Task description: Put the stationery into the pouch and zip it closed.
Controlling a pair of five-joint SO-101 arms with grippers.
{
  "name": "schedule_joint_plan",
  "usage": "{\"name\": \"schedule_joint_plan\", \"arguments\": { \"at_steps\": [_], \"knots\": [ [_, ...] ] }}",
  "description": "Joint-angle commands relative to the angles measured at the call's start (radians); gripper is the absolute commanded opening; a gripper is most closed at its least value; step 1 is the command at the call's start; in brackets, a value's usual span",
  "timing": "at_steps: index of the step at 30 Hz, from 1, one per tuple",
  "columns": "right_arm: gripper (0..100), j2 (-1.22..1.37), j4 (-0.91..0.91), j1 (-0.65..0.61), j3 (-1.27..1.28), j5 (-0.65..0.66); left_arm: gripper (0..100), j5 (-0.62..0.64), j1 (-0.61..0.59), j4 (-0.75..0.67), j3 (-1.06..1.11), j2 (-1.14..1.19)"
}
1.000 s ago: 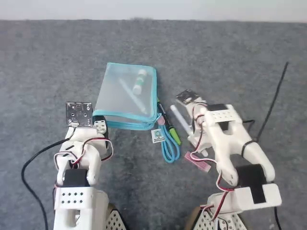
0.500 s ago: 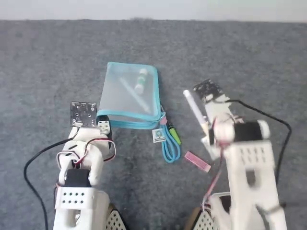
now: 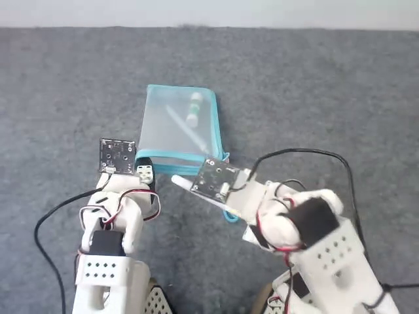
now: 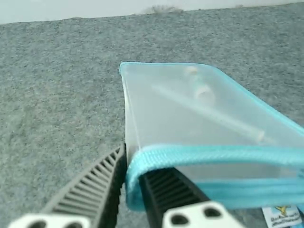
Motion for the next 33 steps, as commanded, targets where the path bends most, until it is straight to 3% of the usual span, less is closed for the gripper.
{"name": "schedule_joint_plan", "arguments": {
  "at_steps": [1, 6, 15, 24, 33],
  "knots": [
    [0.7, 0.044, 0.01, -0.015, -0.017, -0.028, 1, -0.009, 0.006, -0.028, -0.019, -0.021],
    [0.7, 0.084, -0.025, -0.015, -0.018, -0.041, 1, -0.011, 0.006, -0.028, -0.019, -0.023],
    [0.7, 0.289, -0.036, -0.015, -0.181, -0.193, 1, -0.011, 0.008, -0.028, -0.019, -0.023],
    [0.7, 0.536, -0.045, -0.013, -0.381, -0.209, 1, -0.012, 0.008, -0.025, -0.019, -0.025],
    [0.7, 0.843, 0.002, -0.015, -0.71, -0.344, 1, -0.014, 0.178, -0.021, -0.007, -0.02]
  ]
}}
